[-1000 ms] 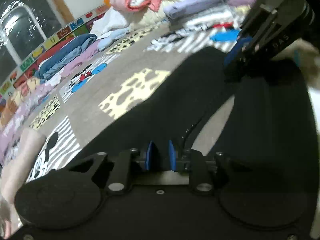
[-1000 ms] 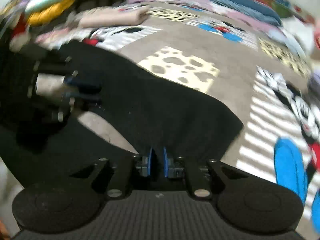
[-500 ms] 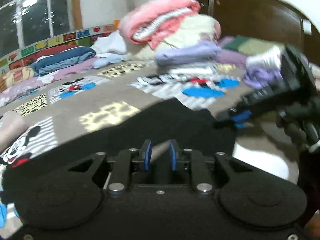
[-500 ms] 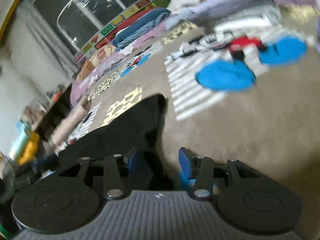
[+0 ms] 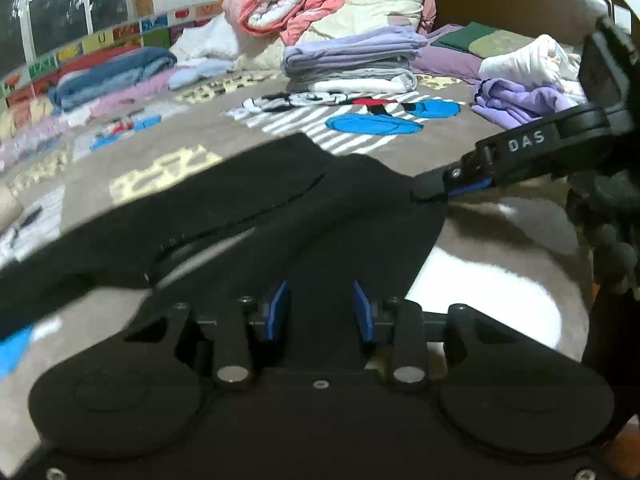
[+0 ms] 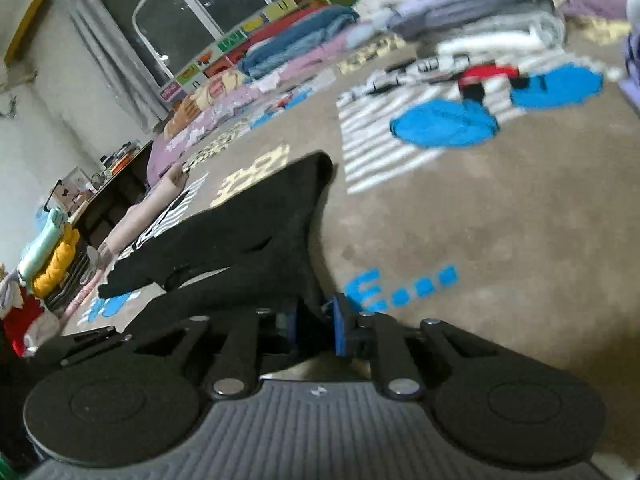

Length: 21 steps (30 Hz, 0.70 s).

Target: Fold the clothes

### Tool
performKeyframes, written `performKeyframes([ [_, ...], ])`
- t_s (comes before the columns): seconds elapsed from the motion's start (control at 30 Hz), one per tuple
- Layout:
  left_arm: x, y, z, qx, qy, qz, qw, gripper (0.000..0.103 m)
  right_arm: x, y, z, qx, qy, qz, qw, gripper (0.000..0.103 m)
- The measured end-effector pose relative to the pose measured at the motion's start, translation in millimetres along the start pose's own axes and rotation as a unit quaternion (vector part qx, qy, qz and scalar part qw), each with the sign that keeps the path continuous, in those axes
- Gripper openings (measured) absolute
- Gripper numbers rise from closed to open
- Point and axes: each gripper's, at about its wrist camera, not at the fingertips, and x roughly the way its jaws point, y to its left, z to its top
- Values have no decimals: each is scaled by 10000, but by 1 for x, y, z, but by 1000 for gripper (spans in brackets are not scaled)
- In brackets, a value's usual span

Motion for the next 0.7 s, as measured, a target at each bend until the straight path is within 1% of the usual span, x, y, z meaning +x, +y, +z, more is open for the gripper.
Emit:
performKeyframes([
  [0.07,-1,-3,8,-83,-180,59,9998,34,-10,6,1,-303,-276,-51,9991,30],
  [0.1,2,-6,13,-104,-261,122,9995,34,-16,9,2,-465,-418,-77,9980,30],
  [0.17,9,-11,22,-97,-373,199,9991,34,-20,13,6,-639,-644,79,9958,30],
  [0.23,23,-16,26,-63,-324,99,9994,35,-17,22,9,-933,-722,304,9926,30],
  [0.33,51,-17,20,-99,57,222,9997,35,1,38,15,-1286,-555,555,9886,30],
  [0.37,50,-16,20,-140,21,250,9996,39,9,41,18,-1349,-475,625,9877,30],
  [0.43,49,-14,19,-228,3,276,9994,42,24,40,26,-1239,-380,721,9889,30],
  [0.47,50,-13,18,-264,12,282,9993,44,32,37,31,-1145,-265,770,9901,30],
  [0.53,51,-11,17,-331,27,280,9991,45,49,30,35,-989,104,800,9918,30],
  [0.57,50,-12,17,-336,30,294,9990,45,55,28,34,-945,266,794,9920,26],
  [0.6,49,-13,16,-334,22,326,9989,45,61,29,32,-1031,474,667,9913,22],
  [0.63,46,-15,15,-333,16,376,9987,45,64,32,30,-1204,534,482,9901,15],
  [0.67,43,-17,14,-343,14,427,9985,46,64,35,29,-1340,506,317,9892,5],
  [0.7,38,-16,11,-401,31,480,9980,47,63,33,28,-1322,480,288,9896,3],
])
